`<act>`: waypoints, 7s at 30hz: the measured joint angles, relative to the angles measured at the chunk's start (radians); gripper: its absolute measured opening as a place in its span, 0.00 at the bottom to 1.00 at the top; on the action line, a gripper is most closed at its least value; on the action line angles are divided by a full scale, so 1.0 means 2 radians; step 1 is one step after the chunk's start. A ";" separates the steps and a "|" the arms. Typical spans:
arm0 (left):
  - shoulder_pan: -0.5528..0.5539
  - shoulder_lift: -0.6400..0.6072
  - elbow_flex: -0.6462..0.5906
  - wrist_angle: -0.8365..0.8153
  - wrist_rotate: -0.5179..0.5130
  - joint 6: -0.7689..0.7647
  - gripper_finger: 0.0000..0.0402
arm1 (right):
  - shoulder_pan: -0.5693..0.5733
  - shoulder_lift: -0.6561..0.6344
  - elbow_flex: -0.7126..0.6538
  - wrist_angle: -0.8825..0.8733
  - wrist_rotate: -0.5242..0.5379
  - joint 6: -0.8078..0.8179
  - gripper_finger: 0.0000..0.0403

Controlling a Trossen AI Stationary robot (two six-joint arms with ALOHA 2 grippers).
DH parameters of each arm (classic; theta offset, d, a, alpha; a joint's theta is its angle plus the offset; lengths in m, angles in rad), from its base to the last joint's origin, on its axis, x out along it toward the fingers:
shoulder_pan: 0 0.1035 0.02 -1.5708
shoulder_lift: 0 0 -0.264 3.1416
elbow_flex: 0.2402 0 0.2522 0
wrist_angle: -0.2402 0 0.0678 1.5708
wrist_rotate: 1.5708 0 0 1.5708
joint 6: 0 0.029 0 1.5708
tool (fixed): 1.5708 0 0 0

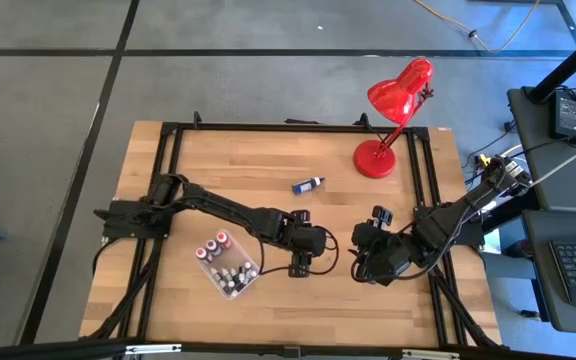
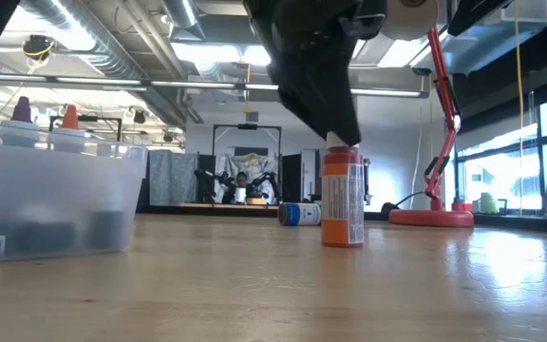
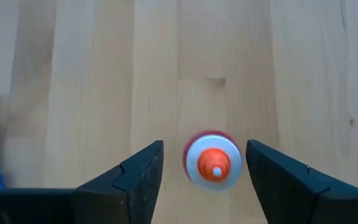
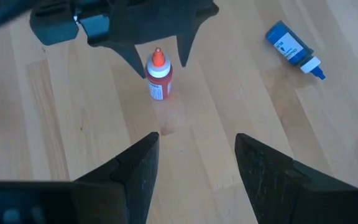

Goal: Pick & Place food coloring
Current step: Put the orange food coloring bottle into the transparent bin, then put the blue food coloring bottle into the transparent bin

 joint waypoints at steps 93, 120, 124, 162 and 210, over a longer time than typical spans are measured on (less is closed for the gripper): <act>-0.213 -0.138 -0.168 -0.360 -0.230 -0.825 0.33 | 0.000 0.000 0.000 0.026 0.025 0.006 0.53; 0.076 -0.130 -0.003 -0.049 -0.106 -0.139 0.52 | -0.031 -0.043 0.000 -0.015 -0.028 0.007 0.53; 0.131 -0.104 -0.003 0.047 -0.036 -0.058 0.59 | -0.031 -0.058 0.000 -0.019 -0.015 0.004 0.53; 0.249 0.095 -0.003 0.132 0.041 0.056 0.55 | -0.131 -0.070 0.000 -0.043 -0.033 -0.086 0.53; 0.180 -0.291 -0.071 0.177 -0.067 0.077 0.27 | -0.131 -0.070 0.000 -0.010 0.011 -0.097 0.53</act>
